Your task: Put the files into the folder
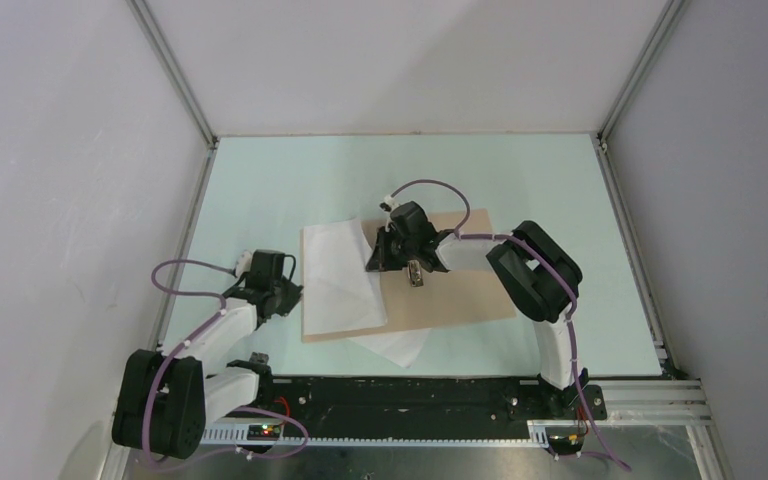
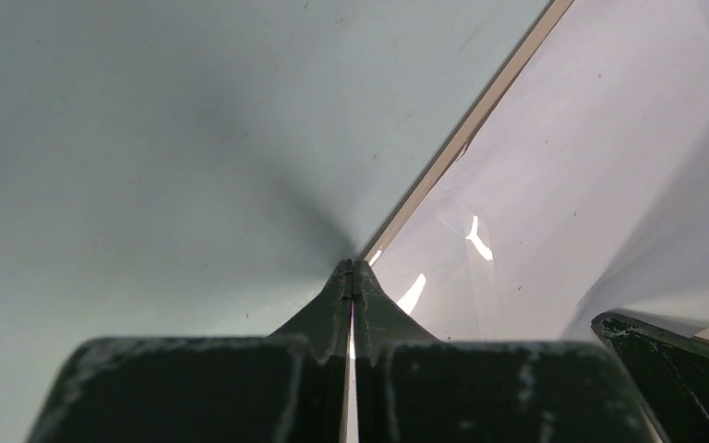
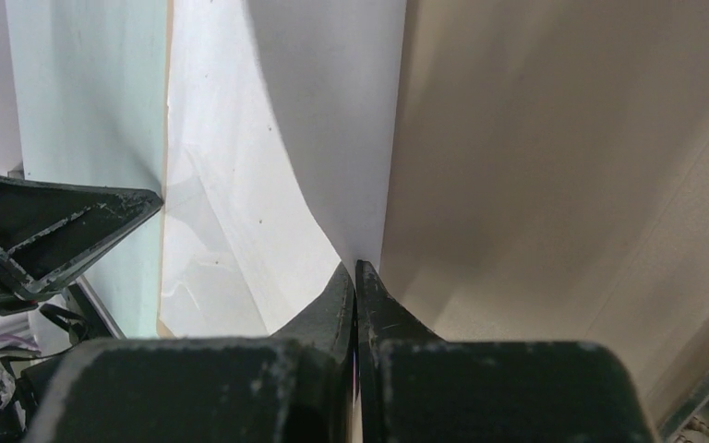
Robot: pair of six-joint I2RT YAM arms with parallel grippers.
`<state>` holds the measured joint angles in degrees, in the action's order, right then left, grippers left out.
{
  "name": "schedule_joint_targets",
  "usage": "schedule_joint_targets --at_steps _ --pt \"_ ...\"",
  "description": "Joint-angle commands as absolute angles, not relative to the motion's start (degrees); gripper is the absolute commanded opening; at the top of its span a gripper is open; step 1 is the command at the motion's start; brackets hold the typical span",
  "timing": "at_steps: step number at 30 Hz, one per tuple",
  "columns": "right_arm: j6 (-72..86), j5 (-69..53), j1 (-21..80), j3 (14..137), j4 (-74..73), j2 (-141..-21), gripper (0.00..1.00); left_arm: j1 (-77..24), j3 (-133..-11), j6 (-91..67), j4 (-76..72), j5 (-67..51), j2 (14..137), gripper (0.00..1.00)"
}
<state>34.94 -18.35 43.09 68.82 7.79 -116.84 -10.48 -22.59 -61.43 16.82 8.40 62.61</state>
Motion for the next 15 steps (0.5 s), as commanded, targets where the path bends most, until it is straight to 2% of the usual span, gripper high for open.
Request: schedule_joint_targets --at_steps 1,10,12,14,15 --pt "35.2 -13.5 42.5 70.5 6.8 -116.0 0.0 -10.9 -22.7 -60.2 19.3 9.0 64.0 0.0" --pt "35.9 -13.3 42.9 70.5 7.0 -116.6 0.02 -10.9 -22.9 -60.0 19.3 9.1 64.2 0.0" --pt "36.0 -12.6 43.0 70.4 6.3 -116.2 0.06 -10.9 -22.8 -59.8 19.3 9.2 64.1 0.0" --pt "35.5 -10.8 43.0 70.5 4.2 -115.0 0.15 -10.9 -22.9 -59.4 19.4 9.5 63.7 0.0" --pt "35.4 -10.1 43.1 70.5 2.1 -114.5 0.23 -10.9 -23.1 -58.7 19.4 9.6 63.3 0.0"
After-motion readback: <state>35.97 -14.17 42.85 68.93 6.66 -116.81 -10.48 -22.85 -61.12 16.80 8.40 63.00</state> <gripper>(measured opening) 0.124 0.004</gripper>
